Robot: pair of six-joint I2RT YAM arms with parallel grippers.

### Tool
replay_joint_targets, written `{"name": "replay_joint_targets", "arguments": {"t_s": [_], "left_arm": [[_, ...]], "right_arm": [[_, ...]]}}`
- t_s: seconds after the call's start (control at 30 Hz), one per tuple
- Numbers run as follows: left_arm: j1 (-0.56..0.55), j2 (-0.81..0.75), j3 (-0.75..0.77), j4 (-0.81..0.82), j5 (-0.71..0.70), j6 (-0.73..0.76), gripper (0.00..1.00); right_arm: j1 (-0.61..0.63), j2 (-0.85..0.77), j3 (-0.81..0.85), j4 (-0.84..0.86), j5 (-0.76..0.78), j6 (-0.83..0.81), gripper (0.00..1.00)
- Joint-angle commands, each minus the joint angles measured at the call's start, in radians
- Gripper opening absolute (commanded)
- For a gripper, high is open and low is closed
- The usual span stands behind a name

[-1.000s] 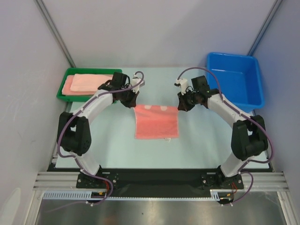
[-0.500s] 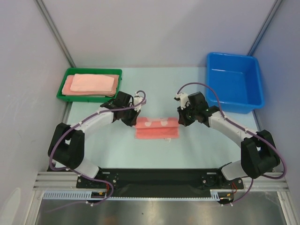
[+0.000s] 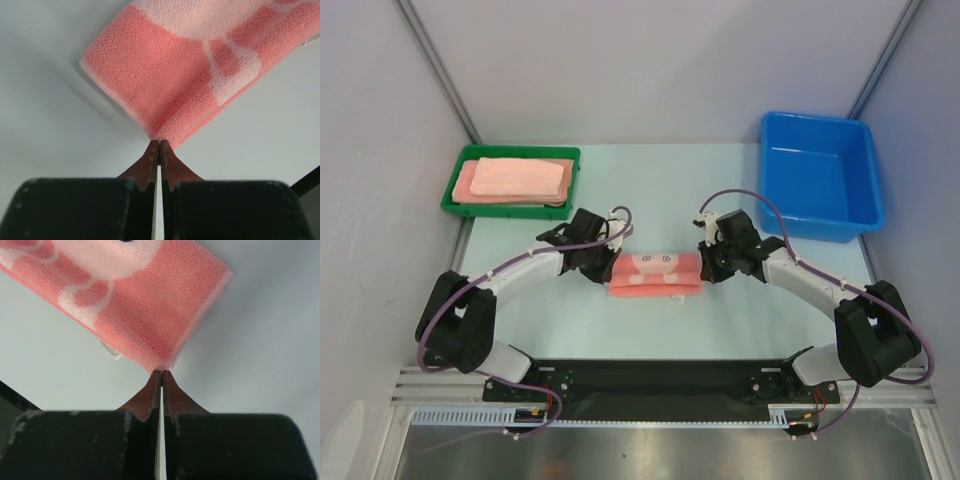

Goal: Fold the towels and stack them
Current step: Fold the towel

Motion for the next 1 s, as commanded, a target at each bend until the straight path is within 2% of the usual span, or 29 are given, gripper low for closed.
{"name": "replay_joint_targets", "arguments": {"t_s": [0.0,0.03,0.1,0.2,0.23,0.33,0.43,0.53,0.6,0.77,0.9,0.97], "left_arm": [[-0.014,-0.048,-0.02,-0.01,-0.008,-0.039,0.05],[-0.017,-0.039,-0.021,-0.019,-0.011,-0.045,0.14],[-0.026,-0.039,-0.021,-0.048,0.001,-0.053,0.14],[-0.032,-0.077,-0.012,-0.07,0.001,-0.082,0.2],[-0.034,-0.086,0.002,-0.084,0.021,-0.086,0.22],[-0.045,-0.125,0.062,-0.143,0.061,-0.097,0.29],[-0.045,-0.149,0.094,-0.151,0.047,-0.138,0.31],[-0.045,-0.111,0.098,-0.09,0.051,-0.21,0.31],[-0.045,-0.076,0.05,-0.023,0.104,-0.289,0.32],[-0.045,0.012,-0.073,0.129,0.027,-0.436,0.31],[-0.045,0.026,-0.161,0.24,0.038,-0.542,0.31],[-0.042,-0.013,-0.149,0.223,-0.008,-0.563,0.34]], "right_arm": [[-0.001,-0.019,-0.008,-0.035,0.032,0.042,0.01],[-0.001,-0.012,-0.005,-0.046,0.032,0.049,0.06],[-0.001,-0.002,0.004,-0.082,0.034,0.056,0.15],[-0.002,-0.011,0.033,-0.15,0.042,0.084,0.25],[-0.001,-0.014,0.059,-0.165,0.037,0.096,0.32],[-0.001,-0.023,0.11,-0.219,0.04,0.133,0.4],[-0.001,-0.009,0.156,-0.238,0.058,0.206,0.39],[0.006,-0.008,0.152,-0.164,0.009,0.269,0.35],[0.004,-0.006,0.122,-0.066,-0.029,0.317,0.32],[-0.001,0.066,0.06,0.092,-0.049,0.337,0.31],[-0.002,0.148,0.014,0.141,-0.044,0.339,0.28],[-0.004,0.155,-0.006,0.14,0.005,0.339,0.28]]}}
